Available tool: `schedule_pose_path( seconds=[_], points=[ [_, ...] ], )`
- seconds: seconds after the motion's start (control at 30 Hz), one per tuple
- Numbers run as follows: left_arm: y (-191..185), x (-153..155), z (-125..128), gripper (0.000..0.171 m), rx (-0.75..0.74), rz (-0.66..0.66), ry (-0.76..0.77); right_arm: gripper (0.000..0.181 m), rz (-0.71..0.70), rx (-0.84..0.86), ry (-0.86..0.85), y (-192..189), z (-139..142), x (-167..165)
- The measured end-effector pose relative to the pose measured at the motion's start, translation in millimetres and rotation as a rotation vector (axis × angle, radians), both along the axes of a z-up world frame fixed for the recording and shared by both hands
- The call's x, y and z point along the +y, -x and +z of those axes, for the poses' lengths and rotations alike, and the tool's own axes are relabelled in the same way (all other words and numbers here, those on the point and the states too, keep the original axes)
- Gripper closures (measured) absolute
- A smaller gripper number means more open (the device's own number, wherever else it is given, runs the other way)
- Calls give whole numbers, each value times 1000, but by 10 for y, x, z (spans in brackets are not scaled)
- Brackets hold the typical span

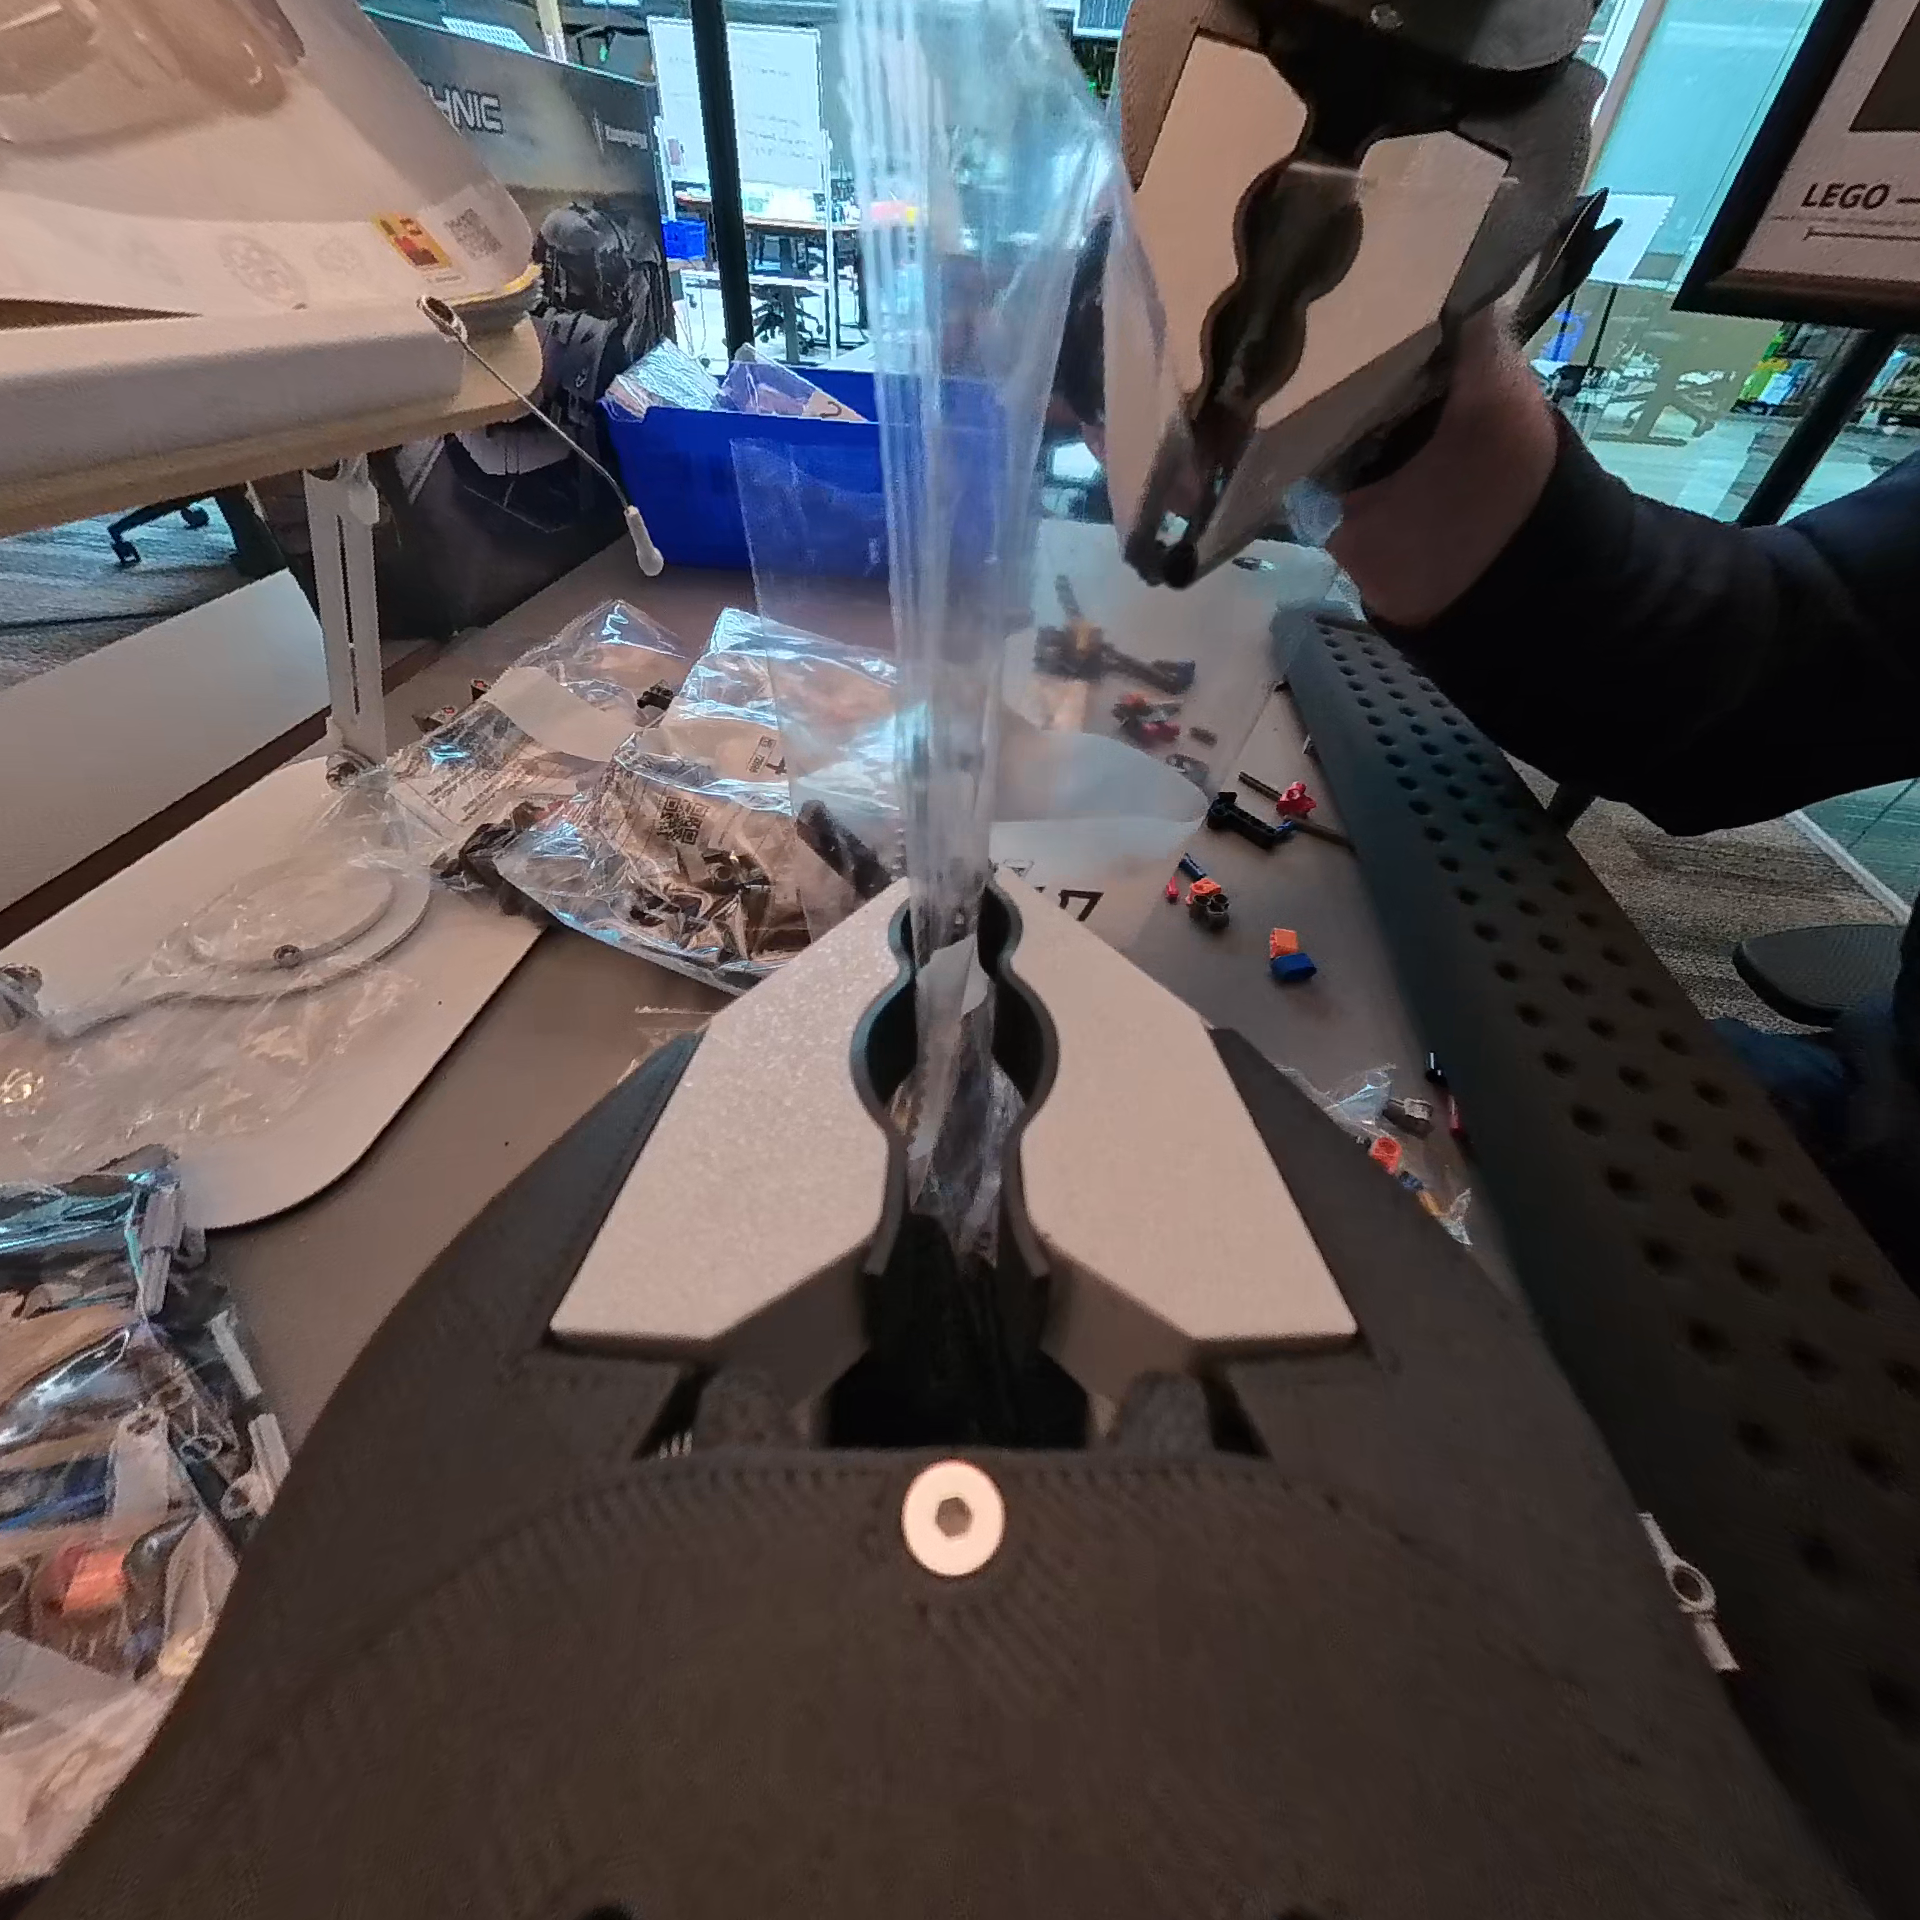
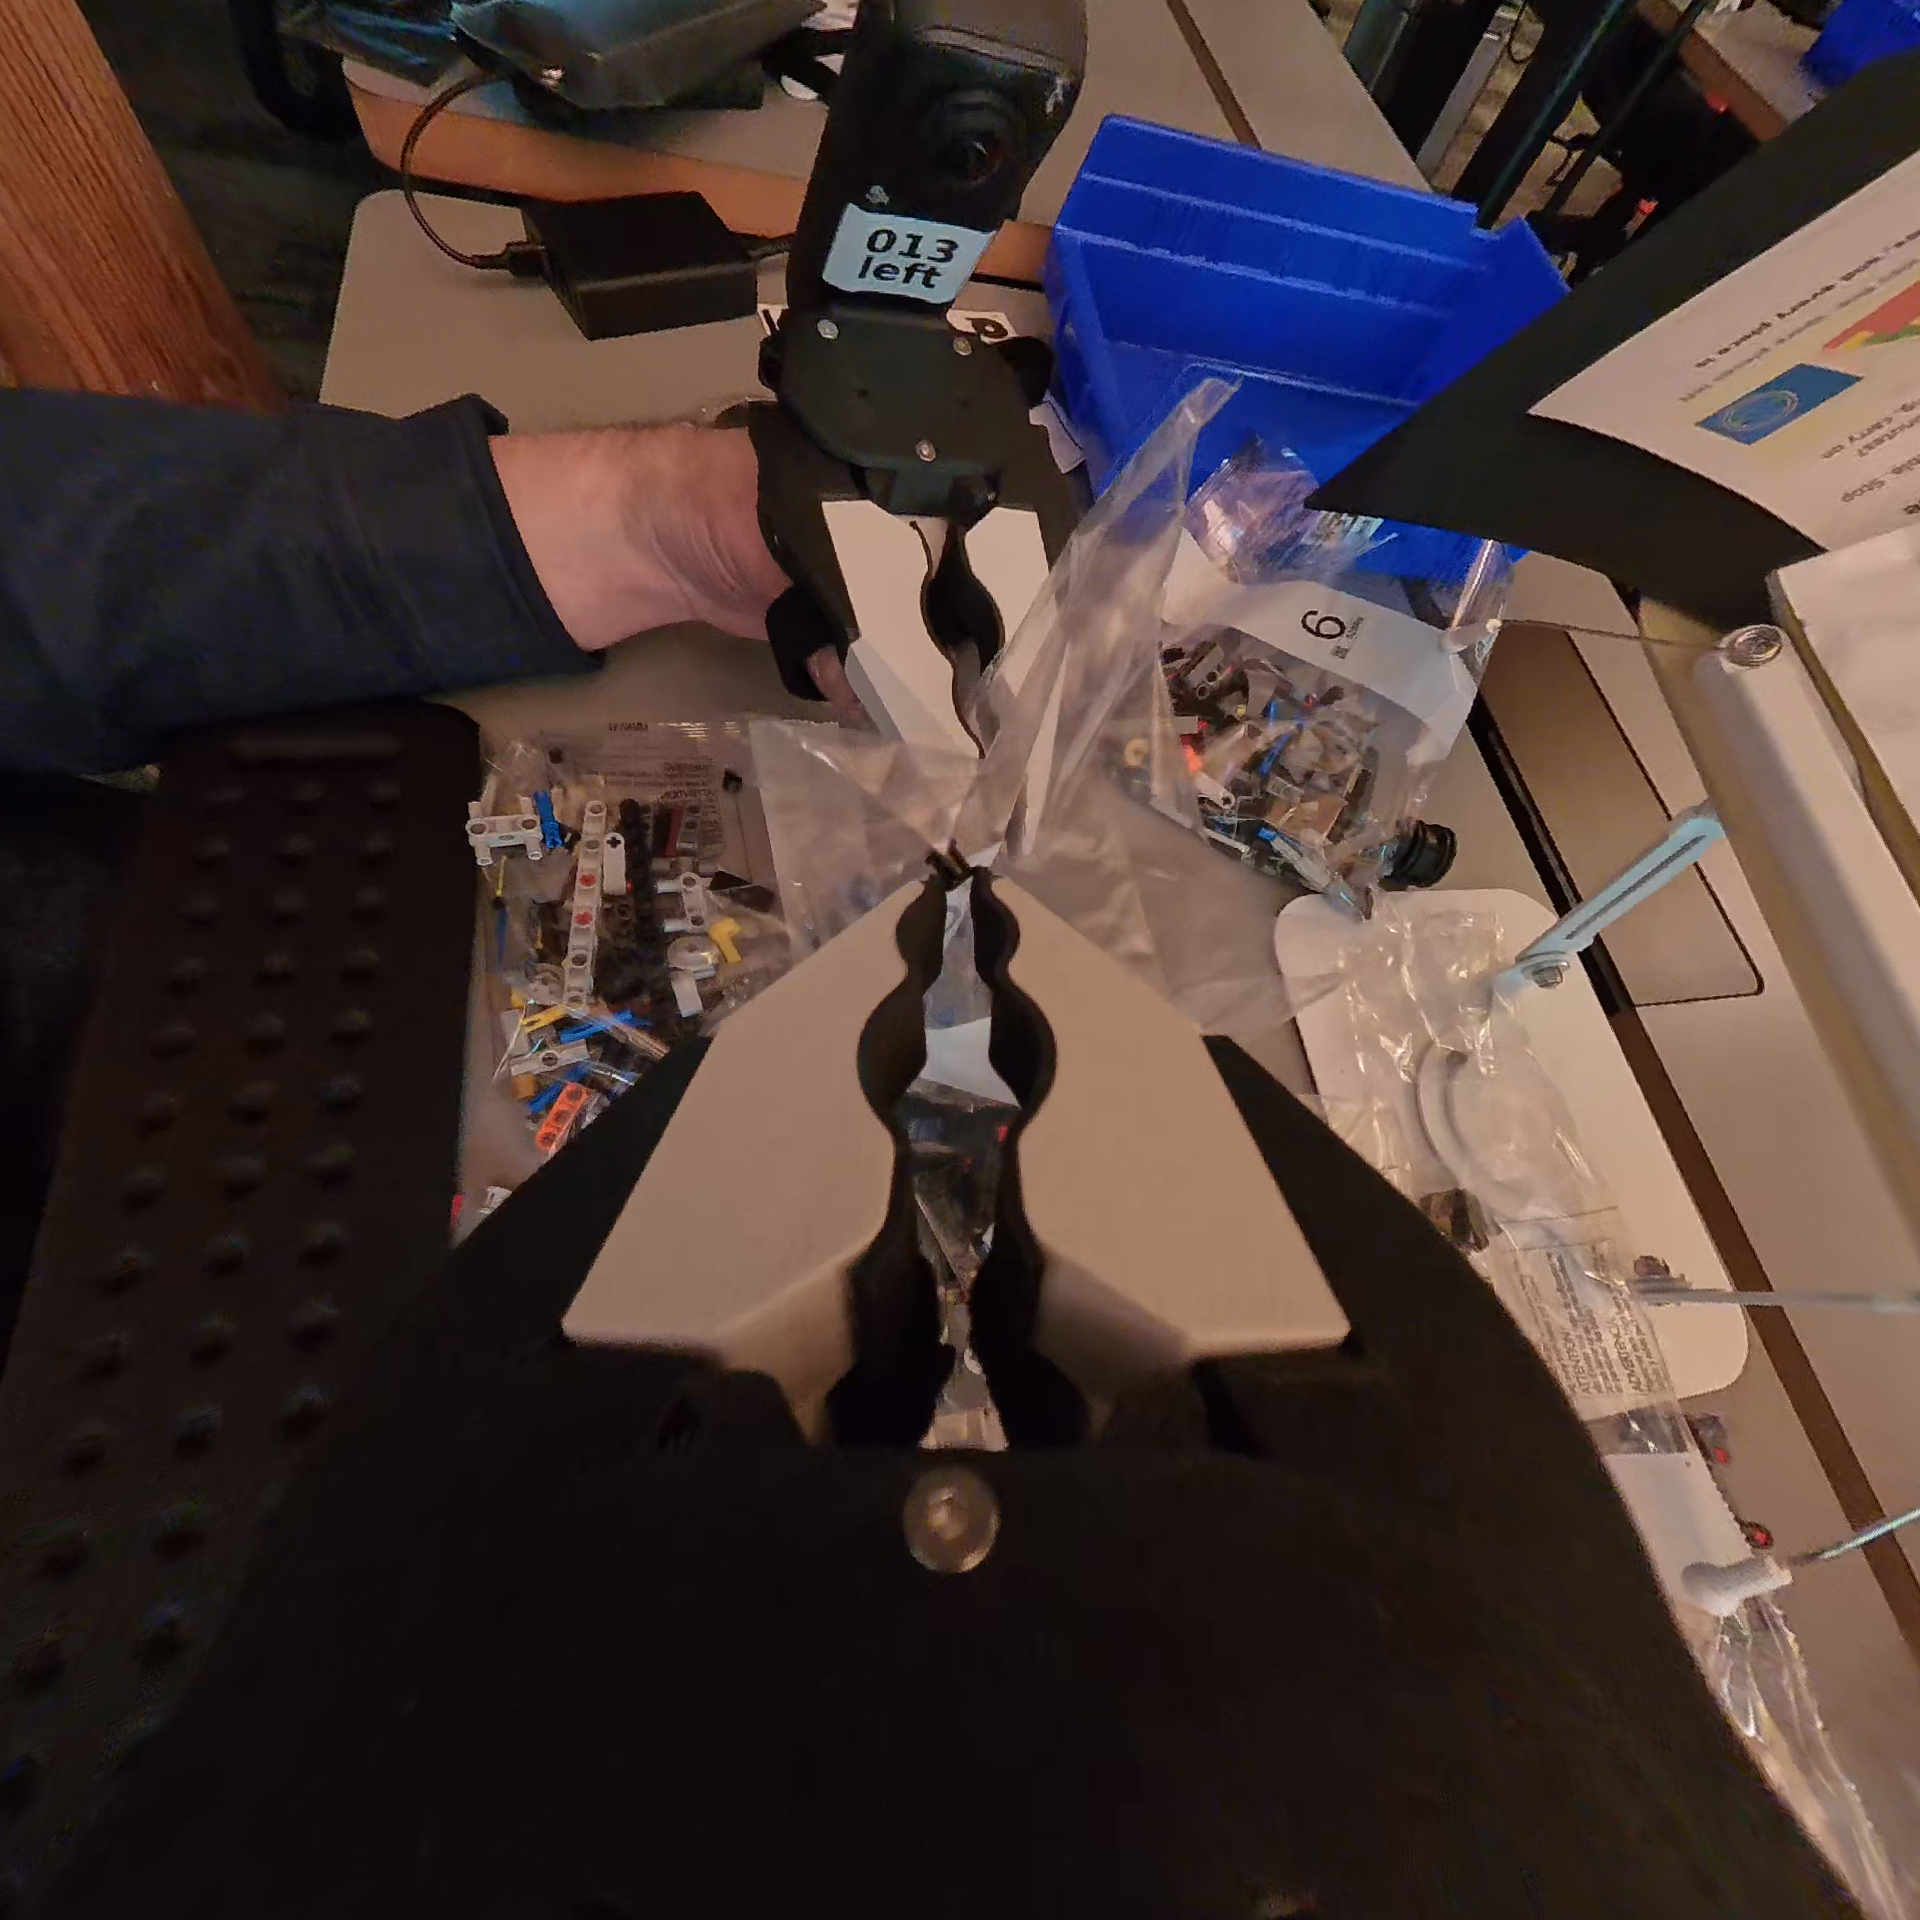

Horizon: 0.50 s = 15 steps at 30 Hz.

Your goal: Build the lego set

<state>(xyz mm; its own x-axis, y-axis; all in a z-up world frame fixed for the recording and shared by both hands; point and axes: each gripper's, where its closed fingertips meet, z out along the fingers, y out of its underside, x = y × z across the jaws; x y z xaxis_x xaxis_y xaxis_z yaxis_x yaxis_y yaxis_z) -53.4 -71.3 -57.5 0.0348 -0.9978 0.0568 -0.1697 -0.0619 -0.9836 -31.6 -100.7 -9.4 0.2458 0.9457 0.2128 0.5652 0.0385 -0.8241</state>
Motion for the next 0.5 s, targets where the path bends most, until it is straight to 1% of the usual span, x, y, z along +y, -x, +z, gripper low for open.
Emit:
schedule_pose_path(
  seconds=[0.2, 0.37, 0.5],
  points=[
    [-2, -2, 5, 165, -1, 0, -1, 181, -46, -53, -21, -43, -69, 94],
    [-4, 1, -2, 165, 0, 0, 1, 181, -67, -48, -57, -17, 0, 162],
    [-1, 3, -1, 165, 0, 2, 1, 181, -71, -76, -52, -13, -51, 199]
  ],
)
